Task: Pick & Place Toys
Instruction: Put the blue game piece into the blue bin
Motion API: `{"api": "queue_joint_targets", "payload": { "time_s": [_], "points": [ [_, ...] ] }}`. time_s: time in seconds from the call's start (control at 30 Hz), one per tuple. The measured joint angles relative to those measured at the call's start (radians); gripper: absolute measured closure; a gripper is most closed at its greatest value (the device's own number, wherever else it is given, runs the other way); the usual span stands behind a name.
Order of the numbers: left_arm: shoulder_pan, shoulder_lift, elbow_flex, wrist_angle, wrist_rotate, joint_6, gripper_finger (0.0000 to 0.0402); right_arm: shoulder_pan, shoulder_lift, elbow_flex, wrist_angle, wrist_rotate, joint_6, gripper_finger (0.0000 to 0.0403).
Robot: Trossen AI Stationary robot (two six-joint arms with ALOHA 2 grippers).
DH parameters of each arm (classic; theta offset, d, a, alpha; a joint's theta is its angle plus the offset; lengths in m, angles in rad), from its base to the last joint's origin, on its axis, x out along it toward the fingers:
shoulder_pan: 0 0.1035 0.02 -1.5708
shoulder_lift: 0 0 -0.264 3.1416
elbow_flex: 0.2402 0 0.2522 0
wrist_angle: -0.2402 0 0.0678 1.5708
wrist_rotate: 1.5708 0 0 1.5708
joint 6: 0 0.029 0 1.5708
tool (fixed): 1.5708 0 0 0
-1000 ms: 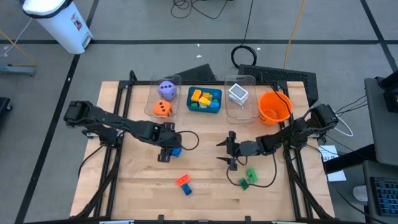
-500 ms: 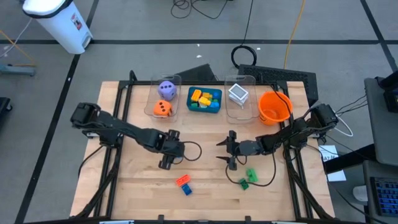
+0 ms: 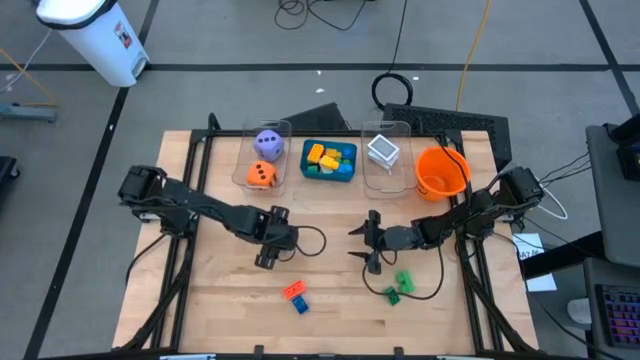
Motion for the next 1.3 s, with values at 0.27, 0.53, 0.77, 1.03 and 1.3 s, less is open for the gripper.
{"api": "queue_joint_targets", "payload": {
  "time_s": [0.27,0.53,0.77,1.03,1.3],
  "points": [
    [0.026,0.047,0.003,-0.006,0.047,-0.004,0.0151,0.000,0.000,0.000,0.000,0.001,0.000,0.0133],
    [0.026,0.054,0.004,-0.003,0.041,-0.007,0.0191,0.000,0.000,0.000,-0.003,0.003,-0.005,0.0133],
    [0.026,0.054,0.006,0.012,0.009,-0.012,0.0252,0.000,0.000,0.000,-0.003,0.003,-0.008,0.0133],
    [0.029,0.062,0.080,-0.005,-0.029,-0.012,0.0286,0.000,0.000,0.000,-0.003,0.003,-0.008,0.0133],
    [0.060,0.060,0.120,-0.033,-0.020,-0.002,0.0390,0.000,0.000,0.000,-0.008,0.002,-0.006,0.0133]
  ]
}}
